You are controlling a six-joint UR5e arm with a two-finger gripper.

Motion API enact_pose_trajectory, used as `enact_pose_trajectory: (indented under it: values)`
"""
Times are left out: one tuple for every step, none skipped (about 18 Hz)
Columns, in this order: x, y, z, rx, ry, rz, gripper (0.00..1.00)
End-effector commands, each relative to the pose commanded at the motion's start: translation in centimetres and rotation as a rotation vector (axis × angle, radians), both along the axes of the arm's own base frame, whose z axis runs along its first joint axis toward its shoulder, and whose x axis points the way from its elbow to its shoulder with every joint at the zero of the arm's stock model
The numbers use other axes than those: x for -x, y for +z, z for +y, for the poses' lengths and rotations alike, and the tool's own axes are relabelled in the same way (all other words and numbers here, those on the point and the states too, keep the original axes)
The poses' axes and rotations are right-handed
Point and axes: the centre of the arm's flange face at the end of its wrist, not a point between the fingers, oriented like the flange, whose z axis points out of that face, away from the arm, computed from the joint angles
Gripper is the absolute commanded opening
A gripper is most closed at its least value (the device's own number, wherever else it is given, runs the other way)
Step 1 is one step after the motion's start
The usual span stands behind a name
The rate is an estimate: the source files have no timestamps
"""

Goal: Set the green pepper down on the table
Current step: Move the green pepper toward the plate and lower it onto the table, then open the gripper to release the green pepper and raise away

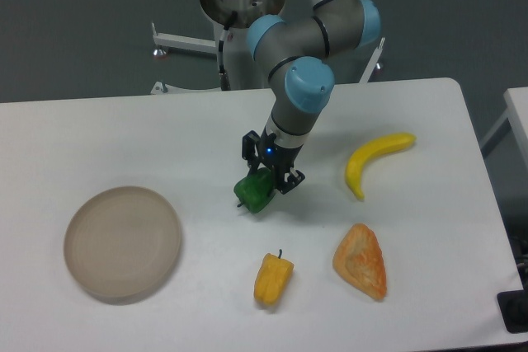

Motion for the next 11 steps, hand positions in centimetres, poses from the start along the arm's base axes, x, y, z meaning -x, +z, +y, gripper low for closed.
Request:
enact_pose_trajectory:
  values:
    - [0.0, 0.0, 0.0, -0.001, 0.0, 0.001, 0.27]
    - [0.0, 0.1, 0.0, -0.002, 0.0, 0.002, 0.28]
    - [0.2, 0.2, 0.1, -0.005, 0.002, 0.004, 0.32]
    - [0.4, 0.3, 0.2, -0.008, 0.003, 0.007, 0.45]
    - [0.6, 0.6, 0.2, -0.012, 0.006, 0.01, 0.71]
    - [0.8, 0.7, 0.2, -0.013, 0.012, 0.011, 0.9]
    - [0.9, 1.0, 0.3, -0.017, 0.016, 0.014, 0.98]
    - [1.2, 1.4, 0.4, -0.023, 0.022, 0.015, 1.0]
    - [1.7, 1.8, 0.4, -0.03, 0.03, 0.019, 1.0]
    - [2.2, 2.3, 0.3, -0.037, 0.038, 0.024, 1.0]
    - [2.4, 2.7, 0.4, -0.042, 0.039, 0.028, 1.0]
